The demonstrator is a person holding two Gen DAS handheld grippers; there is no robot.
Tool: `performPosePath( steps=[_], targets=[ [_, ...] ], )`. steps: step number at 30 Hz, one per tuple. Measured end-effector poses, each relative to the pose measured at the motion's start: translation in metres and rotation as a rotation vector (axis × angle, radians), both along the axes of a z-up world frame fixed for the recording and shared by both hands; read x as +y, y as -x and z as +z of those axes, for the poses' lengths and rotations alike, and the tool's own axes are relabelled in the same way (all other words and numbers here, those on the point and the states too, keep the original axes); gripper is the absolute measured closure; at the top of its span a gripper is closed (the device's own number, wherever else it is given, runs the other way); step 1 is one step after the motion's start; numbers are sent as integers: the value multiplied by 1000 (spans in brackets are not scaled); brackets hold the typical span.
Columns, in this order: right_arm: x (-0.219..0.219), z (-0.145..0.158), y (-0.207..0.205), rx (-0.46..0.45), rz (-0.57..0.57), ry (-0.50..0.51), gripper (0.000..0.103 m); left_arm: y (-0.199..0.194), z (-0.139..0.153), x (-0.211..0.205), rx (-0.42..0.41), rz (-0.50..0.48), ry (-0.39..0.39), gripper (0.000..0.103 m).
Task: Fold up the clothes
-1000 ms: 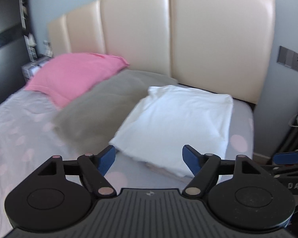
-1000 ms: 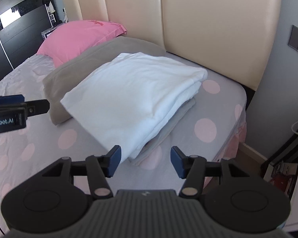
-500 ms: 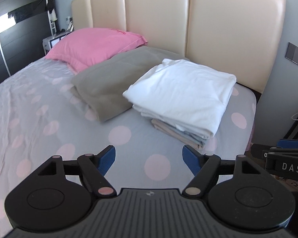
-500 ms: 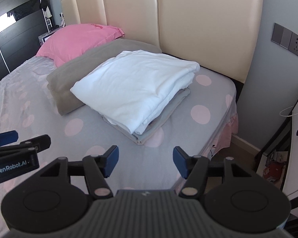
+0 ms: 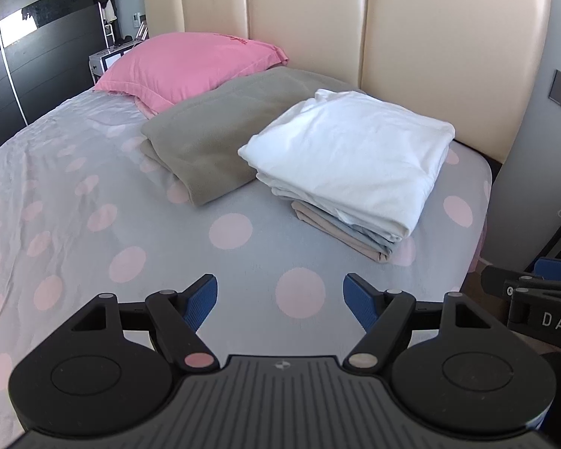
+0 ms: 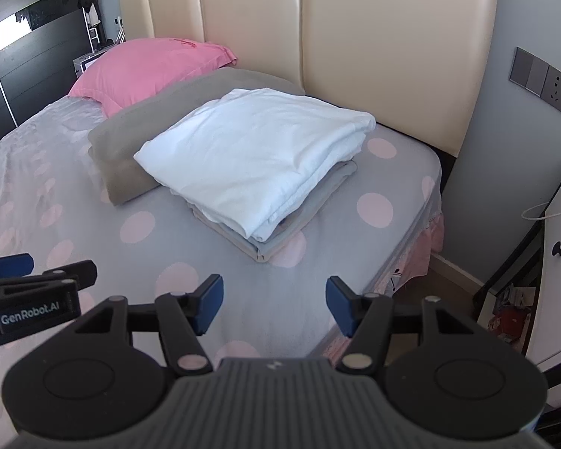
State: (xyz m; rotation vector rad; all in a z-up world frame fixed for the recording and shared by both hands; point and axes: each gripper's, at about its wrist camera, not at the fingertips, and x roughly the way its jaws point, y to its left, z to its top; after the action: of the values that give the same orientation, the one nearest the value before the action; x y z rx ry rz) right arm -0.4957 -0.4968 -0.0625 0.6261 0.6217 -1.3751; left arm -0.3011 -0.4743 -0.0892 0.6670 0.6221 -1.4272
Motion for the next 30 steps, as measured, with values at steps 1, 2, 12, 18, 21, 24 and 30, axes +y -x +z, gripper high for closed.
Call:
performPosePath(
  steps=[1, 2, 12, 18, 21, 24, 30],
  targets=[
    [0, 0, 0, 0, 0, 1, 37, 1, 0, 0, -1, -2, 1, 29],
    [1, 1, 1, -1, -1, 3, 37, 2, 1, 0, -2, -3, 1, 29],
    [2, 2, 3, -6, -2, 12, 37, 7, 2, 1, -14, -9, 3, 29],
    [3, 3, 3, -1, -2, 16, 37, 10, 3, 2, -25, -12, 11, 29],
    [5, 4, 2, 0, 1, 19, 37, 12, 4, 3, -31, -13, 20, 30],
    [5, 5, 2, 4, 3, 22, 37, 11, 5, 3, -30, -8, 24, 30],
    [5, 6, 0, 10, 4, 26, 37, 11, 6, 3, -33, -7, 26, 30]
  ],
)
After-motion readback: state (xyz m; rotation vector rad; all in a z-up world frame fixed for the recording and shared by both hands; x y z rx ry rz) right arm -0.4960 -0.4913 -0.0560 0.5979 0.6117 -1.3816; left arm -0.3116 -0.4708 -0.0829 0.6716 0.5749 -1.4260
